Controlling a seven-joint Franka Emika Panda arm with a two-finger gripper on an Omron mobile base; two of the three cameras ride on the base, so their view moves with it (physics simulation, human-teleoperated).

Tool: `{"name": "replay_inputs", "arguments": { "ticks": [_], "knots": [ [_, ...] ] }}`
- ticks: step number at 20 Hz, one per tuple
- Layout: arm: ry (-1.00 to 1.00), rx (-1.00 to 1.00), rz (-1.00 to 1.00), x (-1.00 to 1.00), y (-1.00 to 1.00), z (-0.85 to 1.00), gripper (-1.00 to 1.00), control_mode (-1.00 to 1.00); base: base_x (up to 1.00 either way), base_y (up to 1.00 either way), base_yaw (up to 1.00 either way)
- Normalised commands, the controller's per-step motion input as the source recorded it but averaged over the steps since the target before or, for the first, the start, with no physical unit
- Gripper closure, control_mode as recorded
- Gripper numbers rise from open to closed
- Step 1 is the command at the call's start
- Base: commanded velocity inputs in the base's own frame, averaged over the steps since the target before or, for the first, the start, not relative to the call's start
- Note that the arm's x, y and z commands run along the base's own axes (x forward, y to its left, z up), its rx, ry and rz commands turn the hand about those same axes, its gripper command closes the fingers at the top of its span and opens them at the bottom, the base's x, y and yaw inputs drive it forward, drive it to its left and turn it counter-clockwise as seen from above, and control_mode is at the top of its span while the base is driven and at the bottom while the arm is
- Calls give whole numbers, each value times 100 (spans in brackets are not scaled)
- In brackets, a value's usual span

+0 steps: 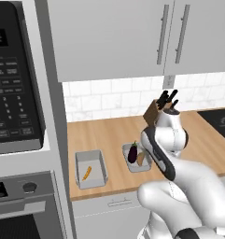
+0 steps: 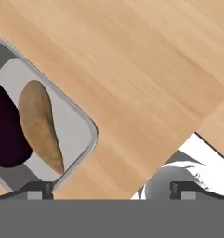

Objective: Take the meat container that has the shrimp and place it on the second highest rack of the freezer. Then take the vegetable container that has the sweet potato and eggplant and place it on the highest rack of the freezer.

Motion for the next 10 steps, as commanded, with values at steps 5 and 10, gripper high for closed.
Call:
{"name": "replay_inputs", "arguments": {
  "ticks": [5,10],
  "knots": [
    [0,10,2,50,-1,-30,-100,-100,0,0,0],
    [7,1,1,44,0,-17,-100,-100,0,0,0]
  ]
}}
